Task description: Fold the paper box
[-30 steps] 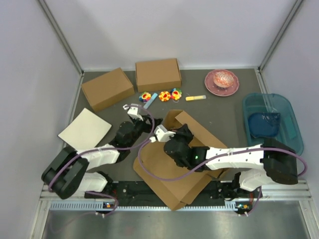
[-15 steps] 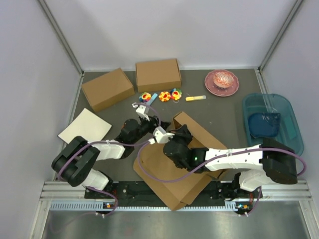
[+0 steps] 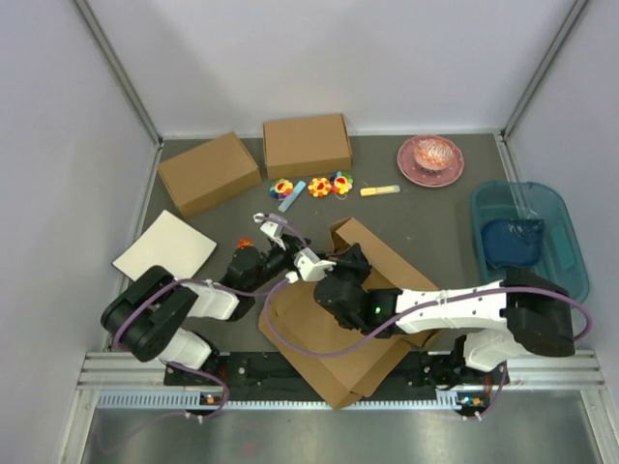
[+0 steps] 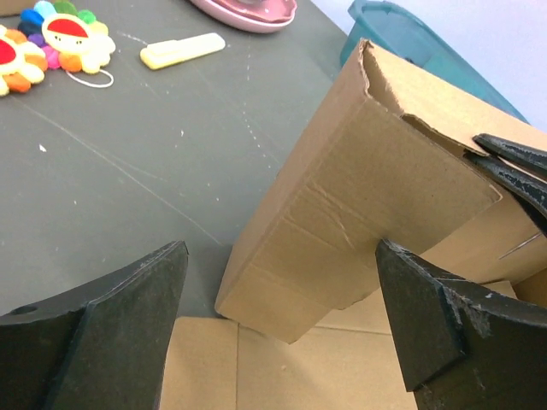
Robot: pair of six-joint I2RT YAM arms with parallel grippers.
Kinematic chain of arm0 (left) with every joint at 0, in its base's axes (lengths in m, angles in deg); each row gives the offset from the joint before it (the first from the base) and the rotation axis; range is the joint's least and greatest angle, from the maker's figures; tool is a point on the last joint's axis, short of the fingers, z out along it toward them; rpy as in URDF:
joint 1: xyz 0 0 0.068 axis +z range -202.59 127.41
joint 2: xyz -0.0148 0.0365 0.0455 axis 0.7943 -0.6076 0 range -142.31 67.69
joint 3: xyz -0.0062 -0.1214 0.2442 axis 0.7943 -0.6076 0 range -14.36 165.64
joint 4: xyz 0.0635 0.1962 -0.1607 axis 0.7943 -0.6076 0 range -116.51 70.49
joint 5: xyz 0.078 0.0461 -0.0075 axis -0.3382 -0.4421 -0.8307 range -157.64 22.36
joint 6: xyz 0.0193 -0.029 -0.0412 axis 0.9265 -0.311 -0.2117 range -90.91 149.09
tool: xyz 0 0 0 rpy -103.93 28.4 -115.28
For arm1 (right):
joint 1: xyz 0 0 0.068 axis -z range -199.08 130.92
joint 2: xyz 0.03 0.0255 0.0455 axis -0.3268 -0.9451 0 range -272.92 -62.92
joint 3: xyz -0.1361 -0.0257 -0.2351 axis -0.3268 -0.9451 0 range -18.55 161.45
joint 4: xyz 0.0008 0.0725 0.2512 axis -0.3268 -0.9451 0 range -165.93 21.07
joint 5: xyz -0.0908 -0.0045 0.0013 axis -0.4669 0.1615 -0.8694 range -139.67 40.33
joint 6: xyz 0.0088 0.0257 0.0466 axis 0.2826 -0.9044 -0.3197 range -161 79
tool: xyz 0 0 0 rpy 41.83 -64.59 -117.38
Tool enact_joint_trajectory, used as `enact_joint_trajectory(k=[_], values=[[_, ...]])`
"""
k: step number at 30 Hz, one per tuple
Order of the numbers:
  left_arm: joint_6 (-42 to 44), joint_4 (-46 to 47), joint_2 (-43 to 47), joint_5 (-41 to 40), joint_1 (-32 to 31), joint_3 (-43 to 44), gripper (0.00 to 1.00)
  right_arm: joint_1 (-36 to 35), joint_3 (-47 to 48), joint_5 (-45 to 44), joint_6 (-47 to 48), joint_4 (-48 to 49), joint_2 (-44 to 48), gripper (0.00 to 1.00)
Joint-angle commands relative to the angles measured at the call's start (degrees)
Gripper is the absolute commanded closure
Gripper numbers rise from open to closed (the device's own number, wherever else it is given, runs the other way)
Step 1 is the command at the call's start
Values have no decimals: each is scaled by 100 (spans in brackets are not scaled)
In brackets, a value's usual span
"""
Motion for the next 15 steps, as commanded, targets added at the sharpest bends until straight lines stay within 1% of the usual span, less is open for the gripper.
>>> enact_joint_trajectory(k=[1, 7, 15], values=[[128, 1210, -432, 75, -29, 79, 2, -127, 210, 405, -197, -46, -128, 100], [250, 1553, -969, 171, -196, 422, 1, -154, 219, 457, -311, -116, -137, 100], [312, 2089, -1409, -101, -363, 625, 1, -163, 262, 598, -530, -230, -154, 100]])
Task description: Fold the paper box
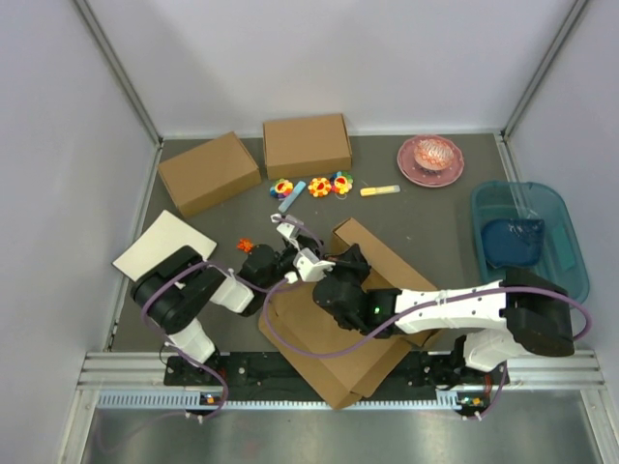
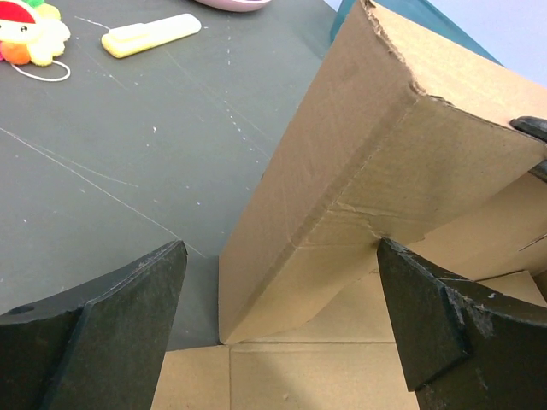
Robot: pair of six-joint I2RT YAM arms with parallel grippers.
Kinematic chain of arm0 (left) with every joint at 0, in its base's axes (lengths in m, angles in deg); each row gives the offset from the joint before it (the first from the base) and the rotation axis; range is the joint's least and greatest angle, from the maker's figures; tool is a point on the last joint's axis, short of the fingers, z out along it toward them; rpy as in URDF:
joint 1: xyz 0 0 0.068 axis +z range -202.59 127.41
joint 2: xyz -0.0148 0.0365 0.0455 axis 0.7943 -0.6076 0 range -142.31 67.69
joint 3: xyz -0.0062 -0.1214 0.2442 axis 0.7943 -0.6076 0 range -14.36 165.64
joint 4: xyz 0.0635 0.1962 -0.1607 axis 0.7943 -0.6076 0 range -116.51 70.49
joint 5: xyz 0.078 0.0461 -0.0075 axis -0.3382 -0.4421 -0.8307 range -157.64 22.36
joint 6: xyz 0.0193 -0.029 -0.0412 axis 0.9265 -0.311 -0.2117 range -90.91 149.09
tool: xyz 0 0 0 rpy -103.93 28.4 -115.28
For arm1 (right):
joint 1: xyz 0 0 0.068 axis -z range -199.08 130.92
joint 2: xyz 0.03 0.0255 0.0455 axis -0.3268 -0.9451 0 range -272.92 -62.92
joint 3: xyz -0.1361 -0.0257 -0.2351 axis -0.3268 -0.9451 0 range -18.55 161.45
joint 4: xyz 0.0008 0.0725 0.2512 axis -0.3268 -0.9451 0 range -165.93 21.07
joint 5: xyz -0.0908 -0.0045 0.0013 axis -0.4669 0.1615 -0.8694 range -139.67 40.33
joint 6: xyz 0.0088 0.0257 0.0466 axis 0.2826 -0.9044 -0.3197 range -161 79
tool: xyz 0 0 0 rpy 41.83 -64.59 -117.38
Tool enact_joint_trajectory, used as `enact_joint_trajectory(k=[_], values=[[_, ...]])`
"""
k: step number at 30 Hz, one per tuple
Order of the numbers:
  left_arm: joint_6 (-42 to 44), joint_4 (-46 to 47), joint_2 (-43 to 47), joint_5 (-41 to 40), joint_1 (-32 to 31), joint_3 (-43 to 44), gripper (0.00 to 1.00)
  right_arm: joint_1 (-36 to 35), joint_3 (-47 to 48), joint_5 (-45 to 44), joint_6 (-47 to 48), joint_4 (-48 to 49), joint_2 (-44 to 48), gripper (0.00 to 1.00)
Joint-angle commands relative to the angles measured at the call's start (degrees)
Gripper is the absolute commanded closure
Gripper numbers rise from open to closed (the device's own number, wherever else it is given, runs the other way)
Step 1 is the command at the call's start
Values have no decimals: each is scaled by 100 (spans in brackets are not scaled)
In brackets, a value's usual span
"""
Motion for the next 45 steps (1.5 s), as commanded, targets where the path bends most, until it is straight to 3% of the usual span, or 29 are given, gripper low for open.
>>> enact_joint_trajectory(k=[1, 7, 11, 12, 15, 16, 20, 24, 28, 30, 31, 32, 38, 45], values=[[170, 1240, -205, -132, -44, 262, 1, -130, 234, 615, -511, -235, -113, 100], [346, 1152, -372, -70, -53, 605, 5, -191, 260, 730, -714, -411, -95, 100], [416, 1038, -486, -9, -53, 807, 20, -235, 261, 739, -802, -481, -113, 100], [434, 994, -504, 9, -53, 851, 31, -227, 261, 747, -828, -499, -113, 100], [495, 915, -513, 114, -53, 852, 51, -235, 252, 739, -863, -525, -104, 100], [539, 845, -495, 123, -53, 843, 65, -227, 234, 739, -872, -517, -95, 100], [653, 731, -408, 62, -53, 711, 99, -227, 252, 686, -872, -525, -69, 100], [741, 476, -136, -114, -53, 579, 100, -235, 339, 572, -872, -534, 1, 100], [811, 98, 111, -289, -53, 509, 100, -235, 506, 449, -969, -569, 221, 61], [847, -139, 277, -377, -53, 474, 100, -235, 629, 396, -1065, -700, 431, 51], [899, -210, 339, -439, -53, 465, 100, -244, 682, 379, -1100, -745, 484, 35], [917, -289, 392, -483, -70, 456, 100, -262, 735, 335, -1136, -867, 546, 31], [1392, -1212, 1068, -1237, -351, 429, 100, -288, 893, 212, -1487, -1026, 1012, 27], [1418, -2020, 1245, -1941, -422, 517, 100, -288, 771, 159, -1917, -1035, 1600, 23]])
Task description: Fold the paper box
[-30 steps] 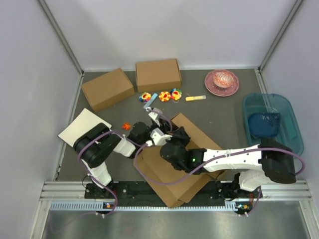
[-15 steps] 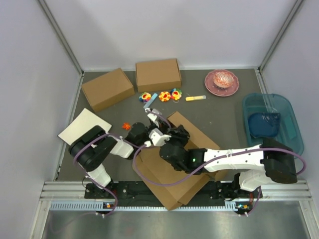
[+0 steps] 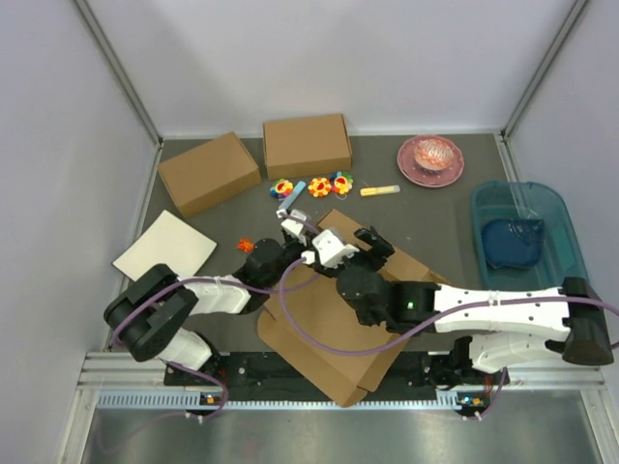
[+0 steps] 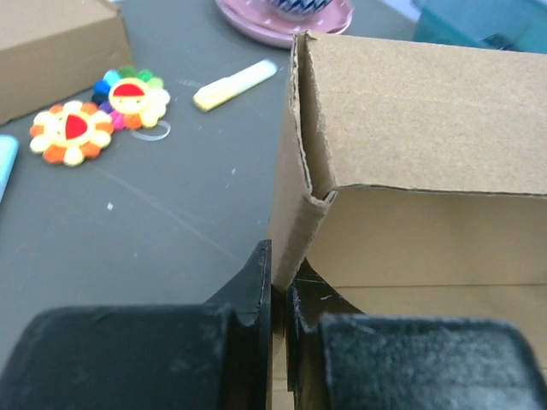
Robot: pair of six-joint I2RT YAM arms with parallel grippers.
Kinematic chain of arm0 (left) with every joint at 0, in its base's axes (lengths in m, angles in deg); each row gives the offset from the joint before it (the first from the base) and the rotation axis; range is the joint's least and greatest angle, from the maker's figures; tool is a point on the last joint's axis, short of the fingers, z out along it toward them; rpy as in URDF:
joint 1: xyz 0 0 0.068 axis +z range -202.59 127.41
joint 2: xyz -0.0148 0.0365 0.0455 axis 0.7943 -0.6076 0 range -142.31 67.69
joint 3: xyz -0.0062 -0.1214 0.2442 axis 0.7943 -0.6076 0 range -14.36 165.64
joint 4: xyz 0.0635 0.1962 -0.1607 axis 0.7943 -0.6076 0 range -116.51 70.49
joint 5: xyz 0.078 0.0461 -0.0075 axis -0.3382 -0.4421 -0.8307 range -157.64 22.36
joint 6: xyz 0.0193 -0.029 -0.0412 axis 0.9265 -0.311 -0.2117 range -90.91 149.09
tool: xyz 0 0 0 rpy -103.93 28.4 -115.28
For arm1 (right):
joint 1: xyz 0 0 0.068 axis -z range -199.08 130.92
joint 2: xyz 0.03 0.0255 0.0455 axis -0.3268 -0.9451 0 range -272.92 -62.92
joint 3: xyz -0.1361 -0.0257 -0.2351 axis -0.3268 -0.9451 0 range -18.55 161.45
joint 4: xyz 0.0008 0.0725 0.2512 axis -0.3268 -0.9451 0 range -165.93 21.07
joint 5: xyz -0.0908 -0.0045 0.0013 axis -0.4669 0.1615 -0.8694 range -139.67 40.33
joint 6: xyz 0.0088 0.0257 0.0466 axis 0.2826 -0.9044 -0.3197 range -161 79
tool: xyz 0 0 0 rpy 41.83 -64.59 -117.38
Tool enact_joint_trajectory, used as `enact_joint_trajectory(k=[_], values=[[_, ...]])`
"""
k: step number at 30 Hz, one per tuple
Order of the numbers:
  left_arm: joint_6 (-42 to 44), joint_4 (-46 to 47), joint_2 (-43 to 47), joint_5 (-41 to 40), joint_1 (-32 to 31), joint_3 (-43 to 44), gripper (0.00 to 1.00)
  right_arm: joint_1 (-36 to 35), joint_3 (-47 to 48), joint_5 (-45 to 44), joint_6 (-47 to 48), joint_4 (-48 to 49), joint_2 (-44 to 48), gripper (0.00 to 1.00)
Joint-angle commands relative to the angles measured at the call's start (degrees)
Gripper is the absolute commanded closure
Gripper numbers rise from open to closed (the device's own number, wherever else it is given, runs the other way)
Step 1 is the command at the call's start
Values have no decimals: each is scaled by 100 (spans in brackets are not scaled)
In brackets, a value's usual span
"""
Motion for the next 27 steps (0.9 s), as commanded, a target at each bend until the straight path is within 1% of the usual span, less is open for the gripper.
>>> enact_joint_trajectory(k=[1, 5, 7, 8, 10, 11, 12, 13, 15, 16, 19, 21, 23, 27], values=[[37, -467, 174, -727, -31, 43, 100, -78, 102, -117, -480, -4, 484, 21], [-86, -695, 121, -1140, -48, 17, 100, 44, -57, -64, -813, 93, 836, 20], [-200, -801, 104, -1437, -92, -1, 100, 237, -110, -90, -1164, 111, 959, 20], [-244, -836, 95, -1535, -101, -18, 100, 308, -92, -73, -1340, -107, 1020, 20], [-411, -1151, 95, -1850, -127, 8, 100, 457, -5, -11, -1981, -380, 1204, 20], [-464, -1327, 121, -1948, -153, 60, 100, 649, 48, 24, -2288, -851, 1266, 20], [-586, -1476, 139, -2054, -162, 78, 100, 756, 136, 76, -2787, -1065, 1345, 20], [-666, -1869, 182, -2142, -180, 104, 100, 887, 163, 172, -3027, -1319, 1537, 20], [-859, -2319, 340, -2283, -180, 210, 100, 1169, 102, 226, -3448, -1725, 1793, 20], [-921, -2983, 428, -2318, -180, 262, 100, 1231, 58, 165, -3512, -1796, 2003, 20], [-1097, -3805, 701, -2538, -180, 473, 100, 1302, -48, -2, -3670, -2156, 2277, 18], [-1123, -4429, 876, -2686, -171, 587, 100, 1345, -57, -72, -3976, -2576, 2435, 17], [-1211, -5069, 938, -2801, -171, 789, 100, 1398, -118, -90, -4118, -2727, 2549, 16], [-1203, -5677, 965, -2784, -180, 1062, 100, 1460, -355, 33, -4382, -2833, 2620, 16]])
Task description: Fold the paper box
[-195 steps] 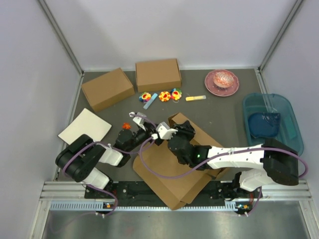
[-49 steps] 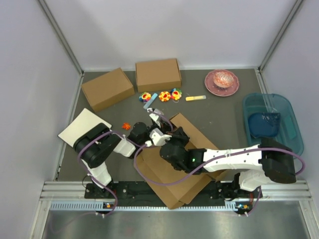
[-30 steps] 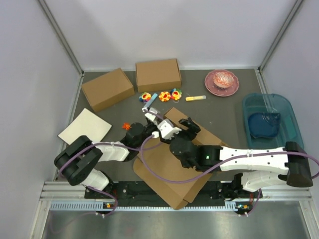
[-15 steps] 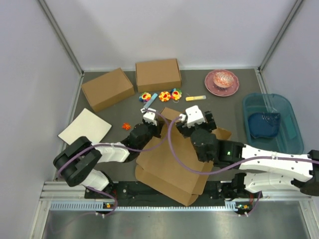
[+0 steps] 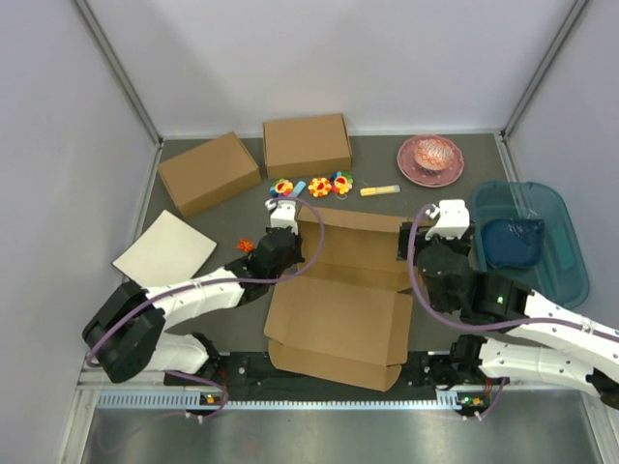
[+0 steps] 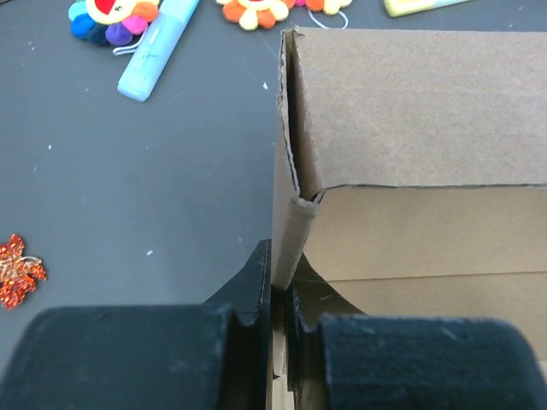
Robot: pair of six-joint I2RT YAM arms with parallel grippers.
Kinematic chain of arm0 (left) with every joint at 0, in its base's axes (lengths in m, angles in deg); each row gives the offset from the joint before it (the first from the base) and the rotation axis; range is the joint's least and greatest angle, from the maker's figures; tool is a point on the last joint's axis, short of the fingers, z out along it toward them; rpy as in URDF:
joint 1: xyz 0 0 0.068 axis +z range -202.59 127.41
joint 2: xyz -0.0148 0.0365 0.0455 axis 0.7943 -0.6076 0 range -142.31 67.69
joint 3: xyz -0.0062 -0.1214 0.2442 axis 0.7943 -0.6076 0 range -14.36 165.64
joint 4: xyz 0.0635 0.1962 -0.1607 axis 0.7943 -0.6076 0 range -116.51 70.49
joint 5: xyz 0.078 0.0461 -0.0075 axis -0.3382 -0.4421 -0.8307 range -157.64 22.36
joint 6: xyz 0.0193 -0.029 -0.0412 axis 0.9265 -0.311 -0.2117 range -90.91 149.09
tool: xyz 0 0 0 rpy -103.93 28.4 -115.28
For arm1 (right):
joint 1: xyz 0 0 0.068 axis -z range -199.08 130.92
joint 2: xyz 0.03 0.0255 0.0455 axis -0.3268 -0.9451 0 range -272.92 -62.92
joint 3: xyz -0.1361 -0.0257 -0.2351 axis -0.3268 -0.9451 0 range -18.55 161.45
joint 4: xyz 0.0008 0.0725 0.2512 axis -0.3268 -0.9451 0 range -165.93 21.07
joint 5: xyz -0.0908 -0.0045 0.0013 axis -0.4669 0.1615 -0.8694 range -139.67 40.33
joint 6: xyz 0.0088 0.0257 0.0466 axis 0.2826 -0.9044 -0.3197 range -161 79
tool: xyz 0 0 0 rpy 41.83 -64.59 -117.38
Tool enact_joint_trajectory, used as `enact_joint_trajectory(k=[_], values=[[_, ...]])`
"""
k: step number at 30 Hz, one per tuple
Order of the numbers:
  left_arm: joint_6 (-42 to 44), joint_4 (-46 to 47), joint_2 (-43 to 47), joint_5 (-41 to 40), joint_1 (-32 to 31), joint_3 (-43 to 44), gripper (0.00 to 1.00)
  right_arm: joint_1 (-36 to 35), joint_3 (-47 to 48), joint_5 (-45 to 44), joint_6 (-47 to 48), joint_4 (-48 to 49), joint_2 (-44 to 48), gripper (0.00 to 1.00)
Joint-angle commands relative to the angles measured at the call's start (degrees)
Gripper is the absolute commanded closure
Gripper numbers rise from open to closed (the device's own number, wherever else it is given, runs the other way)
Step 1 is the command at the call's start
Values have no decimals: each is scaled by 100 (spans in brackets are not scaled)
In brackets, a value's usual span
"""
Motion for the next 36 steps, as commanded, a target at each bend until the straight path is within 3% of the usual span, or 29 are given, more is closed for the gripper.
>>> enact_joint_trajectory(k=[1, 9, 16, 24, 36], values=[[-107, -1679, 43, -244, 3, 280, 100, 74, -238, 7, -551, -440, 11, 16], [-169, -1688, 315, -157, 3, 184, 100, 92, -721, -125, -831, -493, -244, 19], [-99, -1680, 464, -51, 3, 61, 100, 162, -432, -100, -533, -230, -692, 23], [-81, -1451, 781, 19, 3, -256, 100, 171, -405, 217, 44, 148, -815, 41], [-55, -1460, 1009, 46, 3, -352, 100, 364, -457, 472, 390, 359, -1510, 51]])
